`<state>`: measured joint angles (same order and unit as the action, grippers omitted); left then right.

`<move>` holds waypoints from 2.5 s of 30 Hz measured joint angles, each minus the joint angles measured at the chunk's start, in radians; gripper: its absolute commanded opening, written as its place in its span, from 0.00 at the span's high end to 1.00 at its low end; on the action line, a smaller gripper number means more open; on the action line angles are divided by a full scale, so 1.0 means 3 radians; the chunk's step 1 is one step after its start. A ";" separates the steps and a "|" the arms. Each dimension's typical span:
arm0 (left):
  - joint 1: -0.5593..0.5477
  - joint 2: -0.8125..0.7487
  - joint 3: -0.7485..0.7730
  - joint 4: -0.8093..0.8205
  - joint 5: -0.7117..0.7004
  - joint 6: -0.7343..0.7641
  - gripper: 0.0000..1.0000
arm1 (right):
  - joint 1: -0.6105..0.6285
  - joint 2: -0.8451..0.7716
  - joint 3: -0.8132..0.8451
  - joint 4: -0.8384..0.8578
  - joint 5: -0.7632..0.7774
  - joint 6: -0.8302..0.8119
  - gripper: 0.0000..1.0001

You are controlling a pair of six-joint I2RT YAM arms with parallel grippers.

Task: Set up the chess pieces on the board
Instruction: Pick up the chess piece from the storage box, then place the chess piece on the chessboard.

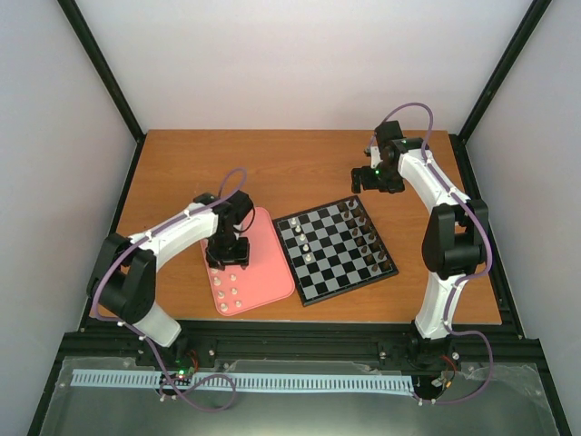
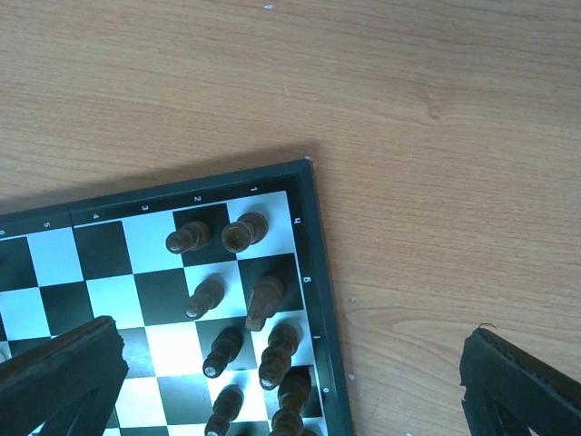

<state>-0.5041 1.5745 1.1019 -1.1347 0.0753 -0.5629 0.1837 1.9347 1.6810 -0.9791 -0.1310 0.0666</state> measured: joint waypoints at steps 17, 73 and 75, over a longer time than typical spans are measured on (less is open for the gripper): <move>0.0003 0.0019 -0.0456 0.0440 0.0215 -0.0230 0.63 | 0.0000 0.0001 0.0000 0.0001 -0.0053 -0.0001 0.00; -0.0519 0.0408 0.0571 -0.0048 0.0062 0.0189 0.99 | 0.0000 0.0001 -0.0061 0.0013 -0.0051 -0.0001 0.00; -0.0734 0.0557 0.0847 -0.0149 0.0125 0.0235 0.99 | 0.0000 0.0001 -0.0061 0.0013 -0.0051 0.0000 0.00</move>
<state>-0.7242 1.7416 1.3560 -1.1793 0.1127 -0.4923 0.1837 1.9350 1.6627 -0.9752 -0.1463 0.0666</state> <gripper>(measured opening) 0.079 1.000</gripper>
